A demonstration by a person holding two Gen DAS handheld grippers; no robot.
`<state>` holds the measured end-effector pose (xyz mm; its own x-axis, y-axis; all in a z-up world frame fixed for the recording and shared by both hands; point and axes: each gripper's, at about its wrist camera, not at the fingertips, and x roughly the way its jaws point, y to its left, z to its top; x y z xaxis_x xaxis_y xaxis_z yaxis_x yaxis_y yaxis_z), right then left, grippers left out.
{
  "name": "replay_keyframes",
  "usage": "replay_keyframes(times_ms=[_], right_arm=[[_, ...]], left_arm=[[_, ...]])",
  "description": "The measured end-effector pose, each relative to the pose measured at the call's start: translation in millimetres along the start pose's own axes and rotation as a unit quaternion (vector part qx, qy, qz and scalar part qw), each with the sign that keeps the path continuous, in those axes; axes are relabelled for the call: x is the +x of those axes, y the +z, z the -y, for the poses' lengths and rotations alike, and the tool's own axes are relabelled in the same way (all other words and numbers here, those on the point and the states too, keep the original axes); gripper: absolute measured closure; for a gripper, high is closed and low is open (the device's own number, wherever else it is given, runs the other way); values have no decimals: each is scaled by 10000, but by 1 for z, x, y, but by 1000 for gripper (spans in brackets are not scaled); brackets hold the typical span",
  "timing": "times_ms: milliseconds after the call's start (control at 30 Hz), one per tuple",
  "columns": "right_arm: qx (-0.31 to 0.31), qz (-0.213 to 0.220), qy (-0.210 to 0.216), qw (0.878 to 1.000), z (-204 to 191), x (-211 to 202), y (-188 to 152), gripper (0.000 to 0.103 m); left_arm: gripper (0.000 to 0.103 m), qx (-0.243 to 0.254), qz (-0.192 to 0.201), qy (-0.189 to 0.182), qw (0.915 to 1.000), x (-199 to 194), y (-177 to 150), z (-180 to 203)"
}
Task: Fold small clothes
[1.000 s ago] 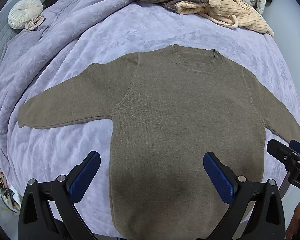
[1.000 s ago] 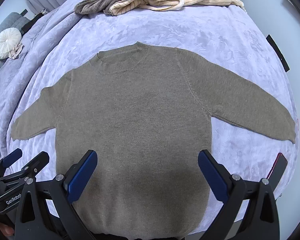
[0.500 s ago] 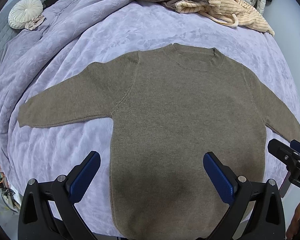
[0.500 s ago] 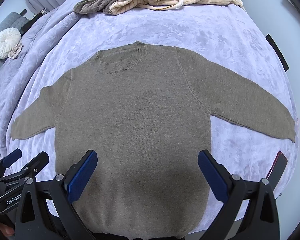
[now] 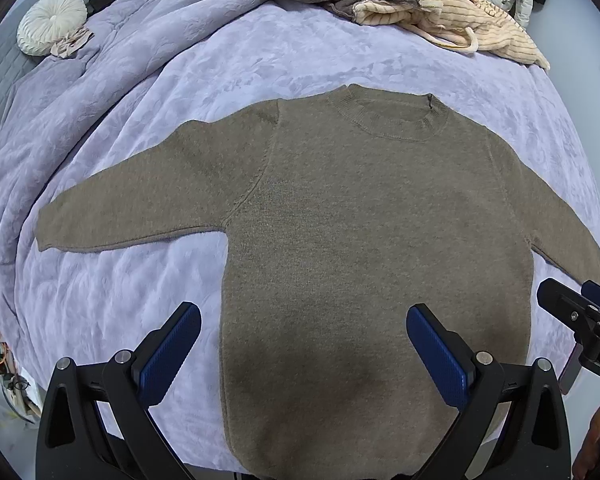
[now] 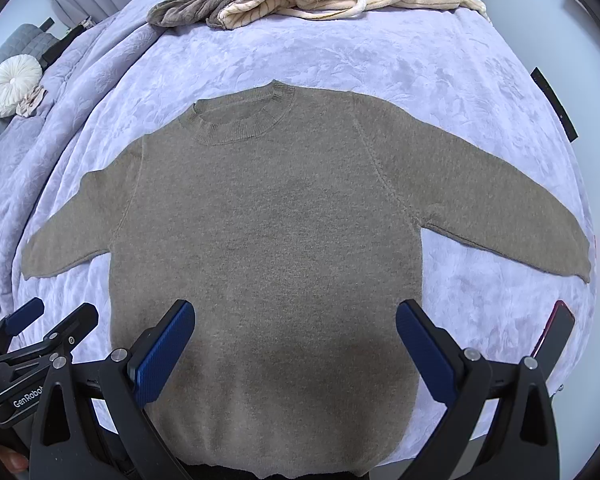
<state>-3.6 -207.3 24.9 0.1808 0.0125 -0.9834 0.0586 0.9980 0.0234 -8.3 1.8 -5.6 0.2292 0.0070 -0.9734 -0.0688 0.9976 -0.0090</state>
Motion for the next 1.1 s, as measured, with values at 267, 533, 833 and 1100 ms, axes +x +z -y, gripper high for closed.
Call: replay_keyframes(times_ms=[267, 533, 833, 1100], right_arm=[[1, -11, -3, 10000, -1, 1, 0, 2], [6, -24, 2, 10000, -2, -1, 10, 2], [25, -317, 0, 9995, -1, 8, 2, 2], [-79, -358, -73, 9993, -5, 16, 3, 2]], left_arm=[[0, -20, -13, -48, 10000, 3, -4, -4], [0, -37, -142, -178, 9997, 7, -5, -7], [0, -125, -307, -269, 9991, 15, -5, -6], [0, -138, -102, -235, 9996, 21, -3, -10]])
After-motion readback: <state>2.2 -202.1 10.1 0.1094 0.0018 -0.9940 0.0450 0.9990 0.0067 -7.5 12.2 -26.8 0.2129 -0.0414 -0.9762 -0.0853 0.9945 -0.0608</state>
